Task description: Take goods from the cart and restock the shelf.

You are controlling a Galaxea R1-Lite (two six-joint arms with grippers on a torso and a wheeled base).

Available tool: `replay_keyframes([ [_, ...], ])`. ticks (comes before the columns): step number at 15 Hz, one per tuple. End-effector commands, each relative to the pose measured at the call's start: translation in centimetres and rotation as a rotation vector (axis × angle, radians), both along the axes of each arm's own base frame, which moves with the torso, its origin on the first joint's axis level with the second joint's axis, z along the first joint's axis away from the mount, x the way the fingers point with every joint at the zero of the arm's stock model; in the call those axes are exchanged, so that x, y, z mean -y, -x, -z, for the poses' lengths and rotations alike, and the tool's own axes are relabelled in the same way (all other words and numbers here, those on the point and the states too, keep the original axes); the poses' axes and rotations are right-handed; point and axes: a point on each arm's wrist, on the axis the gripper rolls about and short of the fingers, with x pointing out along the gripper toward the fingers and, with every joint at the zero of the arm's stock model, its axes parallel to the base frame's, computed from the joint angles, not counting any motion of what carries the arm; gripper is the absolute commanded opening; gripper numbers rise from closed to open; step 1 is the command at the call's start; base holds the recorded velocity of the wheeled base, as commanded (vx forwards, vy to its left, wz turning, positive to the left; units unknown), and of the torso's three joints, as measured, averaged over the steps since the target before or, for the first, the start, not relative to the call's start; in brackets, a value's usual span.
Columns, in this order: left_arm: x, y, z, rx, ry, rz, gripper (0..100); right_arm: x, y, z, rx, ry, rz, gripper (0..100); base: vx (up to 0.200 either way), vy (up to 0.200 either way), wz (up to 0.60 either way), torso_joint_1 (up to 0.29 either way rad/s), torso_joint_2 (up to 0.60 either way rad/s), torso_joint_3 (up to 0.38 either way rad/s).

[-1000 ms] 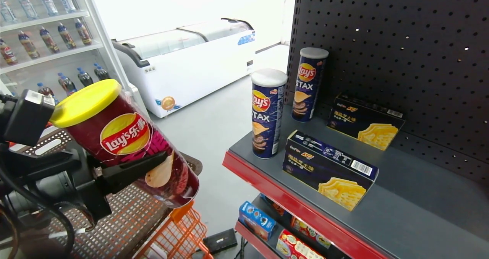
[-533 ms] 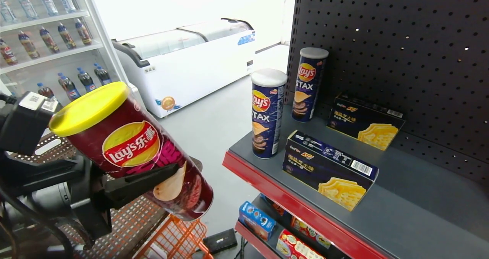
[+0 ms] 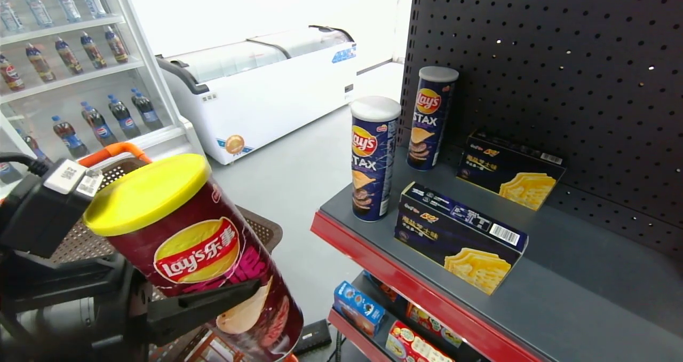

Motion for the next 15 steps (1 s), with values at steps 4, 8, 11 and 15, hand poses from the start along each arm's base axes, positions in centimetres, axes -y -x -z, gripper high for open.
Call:
replay_keyframes([
  [4, -0.1, 0.4, -1.8, 0.067, 0.024, 0.008, 0, 0.0, 0.0, 0.0, 0.0, 0.001, -0.001, 100, 0.0, 0.0, 0.0, 0.0, 0.0, 0.0],
  [8, 0.2, 0.0, -1.8, 0.061, 0.021, 0.014, 0, 0.0, 0.0, 0.0, 0.0, 0.002, -0.001, 100, 0.0, 0.0, 0.0, 0.0, 0.0, 0.0],
  [11, 0.5, -0.1, -1.7, 0.052, 0.017, 0.025, 0, 0.0, 0.0, 0.0, 0.0, 0.002, -0.001, 100, 0.0, 0.0, 0.0, 0.0, 0.0, 0.0],
  [15, 0.6, -0.3, -1.7, 0.05, 0.016, 0.028, 0, 0.0, 0.0, 0.0, 0.0, 0.002, -0.001, 100, 0.0, 0.0, -0.3, 0.002, 0.0, 0.0],
])
